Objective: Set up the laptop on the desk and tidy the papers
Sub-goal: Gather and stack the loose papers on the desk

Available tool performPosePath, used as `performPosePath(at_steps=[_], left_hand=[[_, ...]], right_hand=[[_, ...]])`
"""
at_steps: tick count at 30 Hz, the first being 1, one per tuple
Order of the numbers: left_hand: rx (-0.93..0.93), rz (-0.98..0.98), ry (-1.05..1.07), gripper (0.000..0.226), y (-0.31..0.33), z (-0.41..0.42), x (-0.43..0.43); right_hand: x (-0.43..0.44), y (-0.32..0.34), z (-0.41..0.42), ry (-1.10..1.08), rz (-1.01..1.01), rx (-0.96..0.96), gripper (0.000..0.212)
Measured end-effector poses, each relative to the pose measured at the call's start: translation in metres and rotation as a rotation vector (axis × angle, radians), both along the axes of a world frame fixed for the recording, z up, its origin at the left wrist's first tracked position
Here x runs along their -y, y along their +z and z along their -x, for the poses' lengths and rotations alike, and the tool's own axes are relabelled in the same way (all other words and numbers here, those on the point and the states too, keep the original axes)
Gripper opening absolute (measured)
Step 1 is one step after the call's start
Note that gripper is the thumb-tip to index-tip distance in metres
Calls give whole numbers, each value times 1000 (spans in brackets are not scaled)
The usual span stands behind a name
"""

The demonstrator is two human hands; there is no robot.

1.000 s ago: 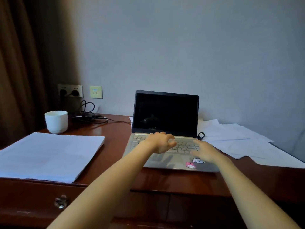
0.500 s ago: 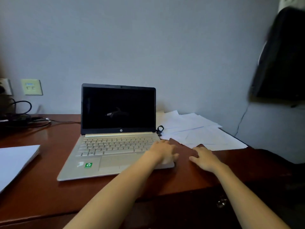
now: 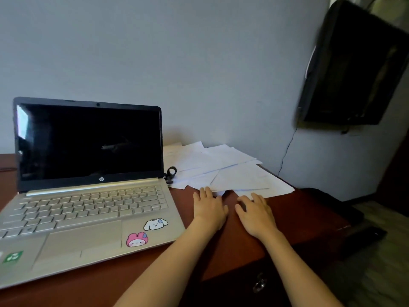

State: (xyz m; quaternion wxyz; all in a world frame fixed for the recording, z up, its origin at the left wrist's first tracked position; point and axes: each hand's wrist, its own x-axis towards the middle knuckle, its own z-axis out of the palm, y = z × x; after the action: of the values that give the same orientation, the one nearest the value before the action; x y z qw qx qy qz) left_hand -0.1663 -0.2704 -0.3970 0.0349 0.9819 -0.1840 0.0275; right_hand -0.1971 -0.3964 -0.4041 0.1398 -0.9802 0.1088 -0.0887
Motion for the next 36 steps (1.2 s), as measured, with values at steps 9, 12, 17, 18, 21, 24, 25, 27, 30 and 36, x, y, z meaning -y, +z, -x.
performPosePath(at_steps=[9, 12, 17, 18, 21, 24, 25, 27, 30, 36], left_hand=[[-99, 154, 21, 56, -12, -15, 7], [-35, 153, -24, 51, -11, -18, 7], [34, 127, -206, 39, -4, -12, 6], [48, 133, -229, 38, -3, -12, 5], [114, 158, -251, 35, 1, -10, 2], [205, 287, -236, 19, 6, -5, 0], [228, 353, -218, 14, 8, -3, -1], [239, 471, -187, 22, 8, 1, -3], [201, 459, -149, 36, 4, 3, -6], [115, 508, -128, 42, -1, 5, -9]], right_hand=[[6, 0, -26, 116, 57, 12, 41], [3, 2, -34, 169, 164, 12, 43], [4, 2, -37, 239, 222, -45, 43], [4, 2, -36, 238, 209, -44, 42], [5, 2, -29, 213, 141, 12, 40], [5, 1, -17, 220, 58, 209, 40], [6, -1, -13, 214, 16, 302, 40], [7, -1, -5, 147, -26, 403, 32], [7, -4, 4, 57, -60, 530, 25], [7, 4, 28, -304, -490, 746, 21]])
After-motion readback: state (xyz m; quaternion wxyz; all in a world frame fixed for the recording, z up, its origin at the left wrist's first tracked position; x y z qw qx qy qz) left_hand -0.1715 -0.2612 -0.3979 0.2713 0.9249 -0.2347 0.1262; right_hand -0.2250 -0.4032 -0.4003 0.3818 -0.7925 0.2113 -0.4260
